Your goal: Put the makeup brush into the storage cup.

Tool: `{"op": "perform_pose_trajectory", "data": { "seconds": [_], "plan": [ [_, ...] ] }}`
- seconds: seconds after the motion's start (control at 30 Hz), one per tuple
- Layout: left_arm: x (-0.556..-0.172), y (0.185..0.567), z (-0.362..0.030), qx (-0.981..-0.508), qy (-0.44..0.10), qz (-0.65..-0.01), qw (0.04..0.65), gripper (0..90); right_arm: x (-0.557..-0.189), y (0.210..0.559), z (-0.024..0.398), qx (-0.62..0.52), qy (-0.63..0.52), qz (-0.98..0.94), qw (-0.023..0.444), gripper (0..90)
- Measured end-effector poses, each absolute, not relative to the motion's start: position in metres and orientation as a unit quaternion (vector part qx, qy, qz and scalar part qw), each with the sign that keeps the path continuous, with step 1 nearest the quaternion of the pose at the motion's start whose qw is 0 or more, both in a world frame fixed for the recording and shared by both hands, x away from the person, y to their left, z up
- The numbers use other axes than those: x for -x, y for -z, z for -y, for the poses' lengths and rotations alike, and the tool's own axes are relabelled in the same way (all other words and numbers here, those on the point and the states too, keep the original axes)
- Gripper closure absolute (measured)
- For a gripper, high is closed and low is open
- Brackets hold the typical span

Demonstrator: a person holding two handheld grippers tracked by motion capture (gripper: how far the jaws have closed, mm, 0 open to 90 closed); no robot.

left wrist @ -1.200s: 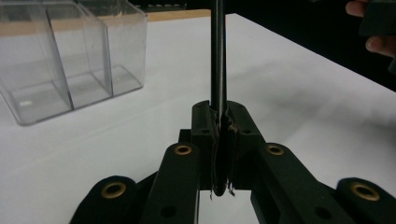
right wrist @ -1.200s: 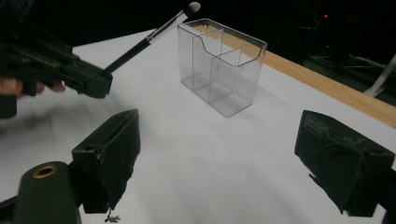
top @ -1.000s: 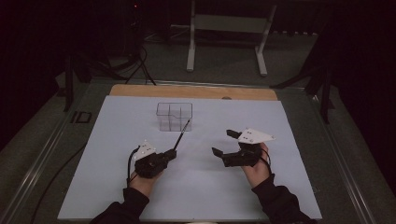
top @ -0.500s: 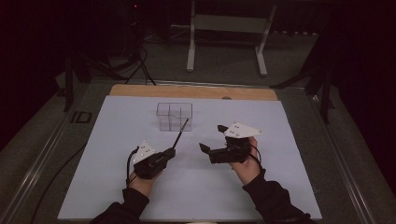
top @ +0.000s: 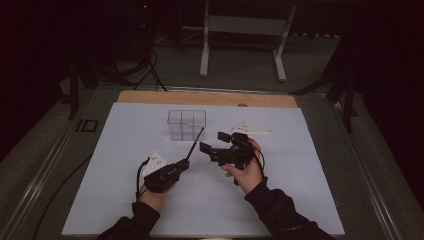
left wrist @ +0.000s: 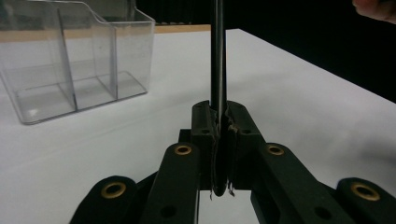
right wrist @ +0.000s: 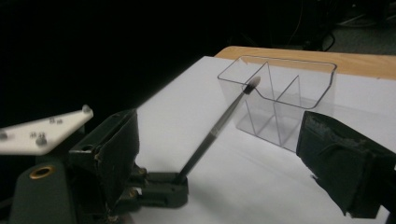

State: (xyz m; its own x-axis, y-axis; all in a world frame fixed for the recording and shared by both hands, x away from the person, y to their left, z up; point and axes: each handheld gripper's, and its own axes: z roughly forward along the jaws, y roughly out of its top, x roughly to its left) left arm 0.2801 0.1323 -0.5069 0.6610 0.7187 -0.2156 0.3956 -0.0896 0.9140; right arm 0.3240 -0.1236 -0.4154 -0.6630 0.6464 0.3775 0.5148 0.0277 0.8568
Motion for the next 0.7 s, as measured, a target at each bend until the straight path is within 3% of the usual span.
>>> {"op": "perform_pose_trajectory", "data": {
  "seconds": [0.43, 0.6, 0.7],
  "plan": [
    [-0.28, 0.507, -0.131, -0.726, -0.139, -0.379, 0.558, 85.2, -0.342, 0.424, 0.11, -0.459, -0.551, -0.697, 0.001, 26.6],
    [-0.279, 0.506, -0.129, -0.731, -0.139, -0.372, 0.555, 85.2, -0.351, 0.43, 0.11, -0.478, -0.543, -0.69, -0.027, 38.6],
    [-0.279, 0.506, -0.128, -0.732, -0.14, -0.37, 0.554, 85.2, -0.353, 0.432, 0.11, -0.482, -0.541, -0.688, -0.039, 52.1]
  ]
}}
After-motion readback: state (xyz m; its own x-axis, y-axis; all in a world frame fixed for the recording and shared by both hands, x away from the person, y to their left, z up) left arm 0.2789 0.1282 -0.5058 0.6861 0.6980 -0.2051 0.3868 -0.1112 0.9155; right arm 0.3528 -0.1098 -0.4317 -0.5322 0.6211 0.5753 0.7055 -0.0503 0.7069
